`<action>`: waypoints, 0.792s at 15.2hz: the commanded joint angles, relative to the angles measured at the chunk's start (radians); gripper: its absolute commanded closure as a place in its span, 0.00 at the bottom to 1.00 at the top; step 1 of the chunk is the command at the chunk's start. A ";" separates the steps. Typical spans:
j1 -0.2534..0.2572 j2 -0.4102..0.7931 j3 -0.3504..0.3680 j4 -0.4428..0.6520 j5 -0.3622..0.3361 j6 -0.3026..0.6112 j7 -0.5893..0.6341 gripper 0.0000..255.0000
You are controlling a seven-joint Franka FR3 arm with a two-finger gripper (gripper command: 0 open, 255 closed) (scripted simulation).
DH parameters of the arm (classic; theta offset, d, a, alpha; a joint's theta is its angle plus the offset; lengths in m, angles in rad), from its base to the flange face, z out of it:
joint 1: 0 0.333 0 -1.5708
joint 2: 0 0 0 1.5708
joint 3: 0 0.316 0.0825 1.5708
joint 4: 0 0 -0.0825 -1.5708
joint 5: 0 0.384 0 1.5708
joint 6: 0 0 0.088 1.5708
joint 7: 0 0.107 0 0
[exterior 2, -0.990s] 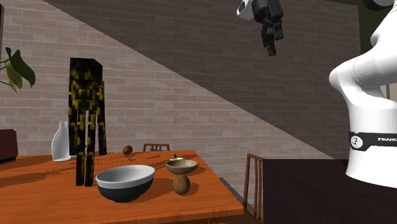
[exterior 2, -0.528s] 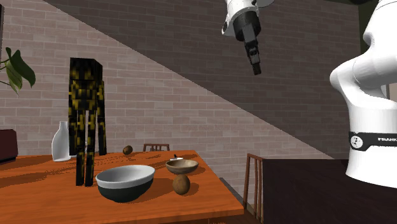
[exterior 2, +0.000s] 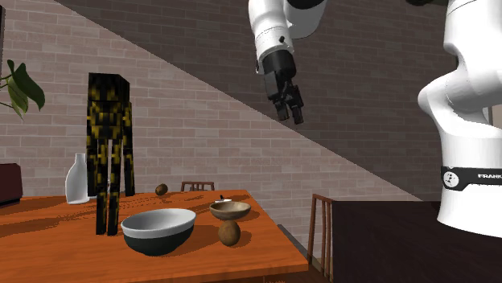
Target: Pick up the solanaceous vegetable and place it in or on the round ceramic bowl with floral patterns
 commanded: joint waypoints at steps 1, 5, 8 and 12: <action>-0.004 0.082 0.003 0.042 -0.008 0.034 0.048 0.00; -0.013 0.235 -0.007 0.123 -0.028 0.089 0.126 0.00; -0.017 0.348 -0.020 0.194 -0.041 0.119 0.181 0.00; -0.022 0.498 -0.044 0.300 -0.051 0.144 0.246 0.00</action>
